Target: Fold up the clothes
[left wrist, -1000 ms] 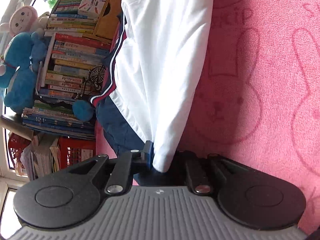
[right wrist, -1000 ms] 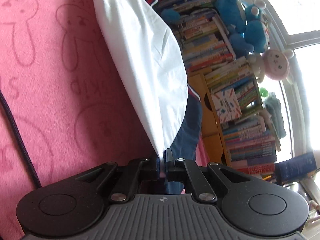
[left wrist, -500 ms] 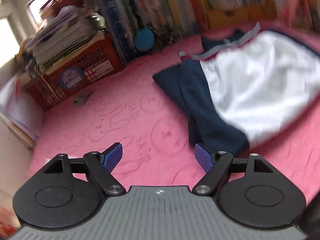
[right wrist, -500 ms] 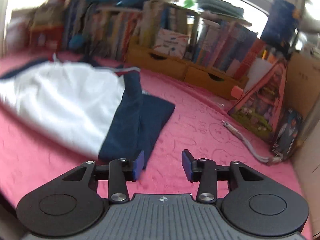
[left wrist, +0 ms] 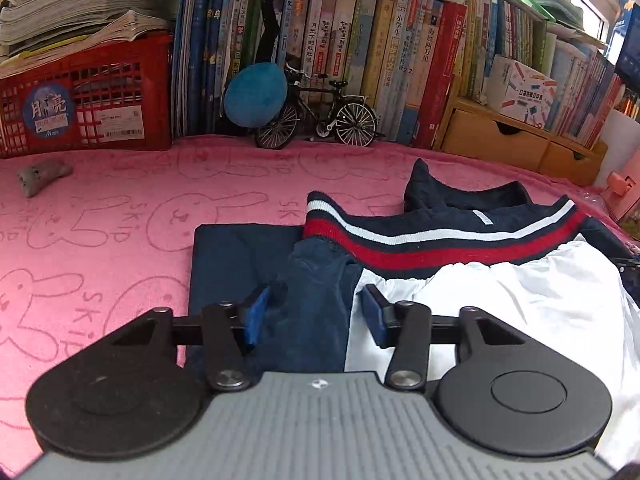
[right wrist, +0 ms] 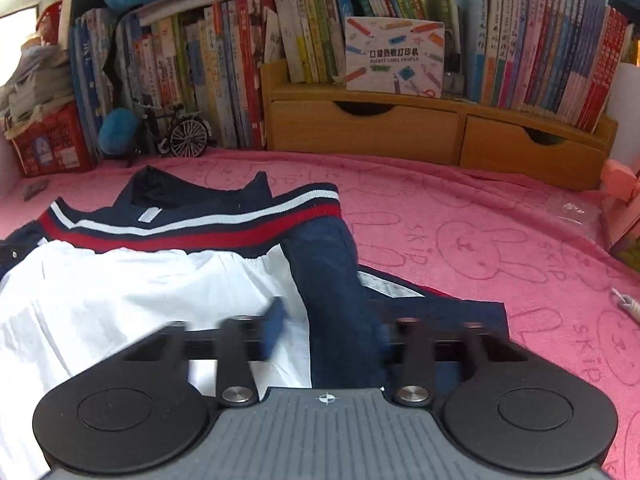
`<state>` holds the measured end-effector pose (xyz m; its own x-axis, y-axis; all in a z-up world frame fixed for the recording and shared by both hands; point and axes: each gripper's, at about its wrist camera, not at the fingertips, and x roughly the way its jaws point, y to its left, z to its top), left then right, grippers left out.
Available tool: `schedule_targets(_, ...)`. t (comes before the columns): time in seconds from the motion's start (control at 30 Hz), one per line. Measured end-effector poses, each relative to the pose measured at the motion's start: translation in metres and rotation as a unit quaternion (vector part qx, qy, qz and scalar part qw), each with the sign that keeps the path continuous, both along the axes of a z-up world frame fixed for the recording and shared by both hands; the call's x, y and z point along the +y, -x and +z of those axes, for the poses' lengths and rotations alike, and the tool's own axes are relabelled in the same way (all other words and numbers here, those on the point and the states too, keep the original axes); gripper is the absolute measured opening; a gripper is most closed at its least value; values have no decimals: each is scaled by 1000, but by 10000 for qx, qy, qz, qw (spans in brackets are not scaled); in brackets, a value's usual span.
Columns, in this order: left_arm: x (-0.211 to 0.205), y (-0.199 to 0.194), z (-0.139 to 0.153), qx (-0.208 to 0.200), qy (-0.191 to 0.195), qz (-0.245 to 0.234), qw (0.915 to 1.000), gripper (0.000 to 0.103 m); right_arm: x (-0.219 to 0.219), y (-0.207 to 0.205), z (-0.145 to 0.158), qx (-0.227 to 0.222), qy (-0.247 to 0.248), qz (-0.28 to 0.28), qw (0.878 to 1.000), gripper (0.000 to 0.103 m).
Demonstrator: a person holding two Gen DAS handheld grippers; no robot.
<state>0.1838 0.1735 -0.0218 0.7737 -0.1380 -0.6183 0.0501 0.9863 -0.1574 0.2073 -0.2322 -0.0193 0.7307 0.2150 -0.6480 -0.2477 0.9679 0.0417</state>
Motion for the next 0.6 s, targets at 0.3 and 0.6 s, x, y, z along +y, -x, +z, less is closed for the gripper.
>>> schedule_targets(0.3,-9,-3,8,-343,-503,207,9979,37,-28,53,13,-783,289,-914,9923,18)
schedule_targets(0.6,-52,70,48,-1354,-1020,-257,9852,50,2,152,39,-1444,-427,-131,9885,61)
